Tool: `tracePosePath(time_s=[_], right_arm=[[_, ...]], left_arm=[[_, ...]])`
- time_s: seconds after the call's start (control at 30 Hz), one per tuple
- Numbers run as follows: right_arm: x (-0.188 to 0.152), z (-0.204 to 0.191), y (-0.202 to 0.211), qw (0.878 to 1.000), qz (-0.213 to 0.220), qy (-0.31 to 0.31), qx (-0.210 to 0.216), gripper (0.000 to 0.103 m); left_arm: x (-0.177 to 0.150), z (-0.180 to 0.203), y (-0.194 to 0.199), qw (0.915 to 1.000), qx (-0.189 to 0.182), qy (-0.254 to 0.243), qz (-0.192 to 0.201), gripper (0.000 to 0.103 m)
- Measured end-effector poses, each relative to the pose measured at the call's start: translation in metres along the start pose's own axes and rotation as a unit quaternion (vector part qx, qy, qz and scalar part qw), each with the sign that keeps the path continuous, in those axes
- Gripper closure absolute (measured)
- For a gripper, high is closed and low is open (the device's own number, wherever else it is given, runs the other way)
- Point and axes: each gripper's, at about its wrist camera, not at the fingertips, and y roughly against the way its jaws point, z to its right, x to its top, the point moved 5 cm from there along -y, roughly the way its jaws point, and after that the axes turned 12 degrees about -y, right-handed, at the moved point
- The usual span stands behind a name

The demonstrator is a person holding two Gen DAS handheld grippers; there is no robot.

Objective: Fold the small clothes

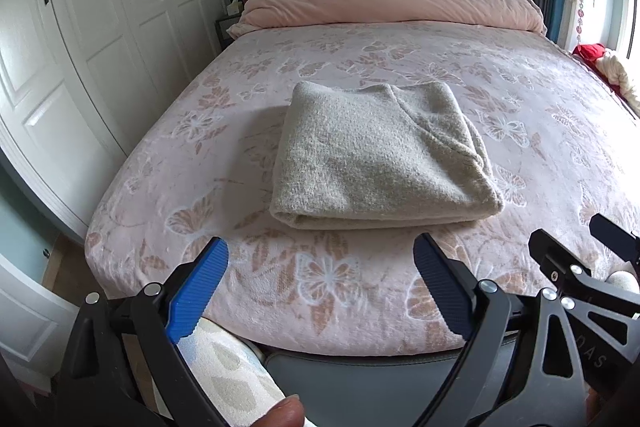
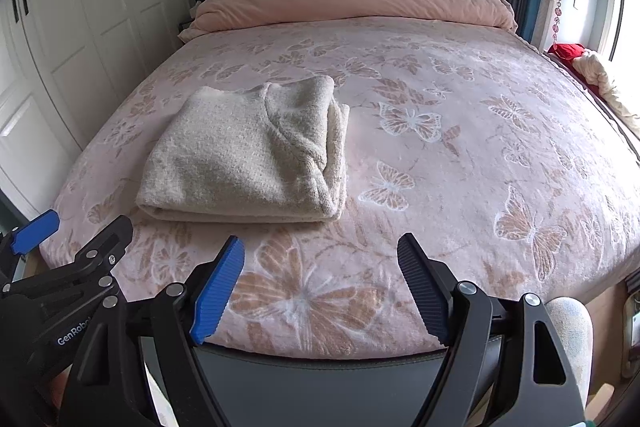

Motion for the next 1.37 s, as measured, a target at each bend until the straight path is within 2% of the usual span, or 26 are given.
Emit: tracePosePath(time_s=[1.17, 1.27, 1.37], right_arm=[[-0.0060, -0.0019, -0.0003, 1.000, -0.009, -0.021, -0.004, 0.026], [-0.0062, -0.0027, 0.0002, 1.000, -0.009, -0.020, -0.005, 0.026], [-0.0062, -0.0032, 0.0002, 1.000, -0.009, -0.020, -0.007, 0.026]], left_arm=[[0.0035, 0.0000, -0.0019, 1.0000, 0.000, 0.002, -0.005, 0.013], [0.0023, 0.0020, -0.0034, 0.9999, -0.007, 0.004, -0.008, 0.018], [0.0014, 0.0042, -0.0033, 0.9999, -0.004, 0.001, -0.009, 0.018]])
